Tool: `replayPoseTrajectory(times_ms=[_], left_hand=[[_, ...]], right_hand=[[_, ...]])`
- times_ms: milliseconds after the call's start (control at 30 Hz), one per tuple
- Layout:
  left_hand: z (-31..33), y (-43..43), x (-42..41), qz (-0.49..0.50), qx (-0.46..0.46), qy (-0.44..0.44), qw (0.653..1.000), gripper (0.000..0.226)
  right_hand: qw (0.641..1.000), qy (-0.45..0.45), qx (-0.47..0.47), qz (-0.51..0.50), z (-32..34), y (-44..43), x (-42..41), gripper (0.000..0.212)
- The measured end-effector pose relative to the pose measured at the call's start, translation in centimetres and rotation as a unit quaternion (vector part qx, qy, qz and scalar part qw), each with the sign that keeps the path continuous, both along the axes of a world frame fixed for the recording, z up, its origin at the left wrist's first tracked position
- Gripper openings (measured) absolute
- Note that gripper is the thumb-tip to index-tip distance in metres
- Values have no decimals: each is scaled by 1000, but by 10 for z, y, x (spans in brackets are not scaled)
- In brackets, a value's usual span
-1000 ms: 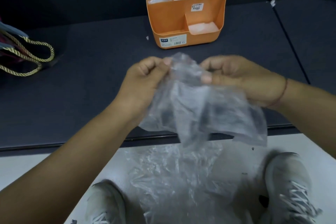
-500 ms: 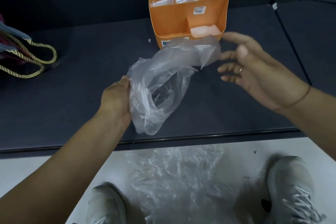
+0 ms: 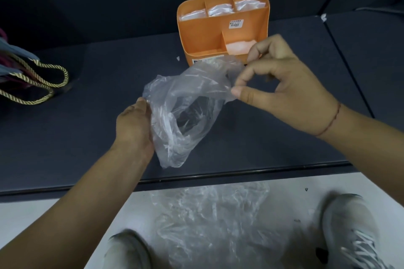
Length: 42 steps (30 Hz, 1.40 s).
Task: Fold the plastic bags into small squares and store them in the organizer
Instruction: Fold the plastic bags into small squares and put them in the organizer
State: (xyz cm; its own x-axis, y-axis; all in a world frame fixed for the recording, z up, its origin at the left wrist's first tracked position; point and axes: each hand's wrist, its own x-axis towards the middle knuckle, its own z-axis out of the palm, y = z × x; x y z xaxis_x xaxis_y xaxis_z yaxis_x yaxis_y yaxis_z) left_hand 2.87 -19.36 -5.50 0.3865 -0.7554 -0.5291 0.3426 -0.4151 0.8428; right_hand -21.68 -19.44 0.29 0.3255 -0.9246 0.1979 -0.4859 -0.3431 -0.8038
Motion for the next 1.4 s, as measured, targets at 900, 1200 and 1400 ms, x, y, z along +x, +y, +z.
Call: replayPoseTrajectory(times_ms=[900,1200,1400], left_hand=[[-25,-5,26,-5,-65,-256,965,32],[-29,-21,4,-48,-19,-232,971,32],[-18,-30,15,1,57,45,997,51]], right_hand=[[878,-175,406,-185,-22,0,-49,11],[820,-379,214,-372,-35,-59,-74,14],[848,-318,263,-332,-45,-26,-41,15]])
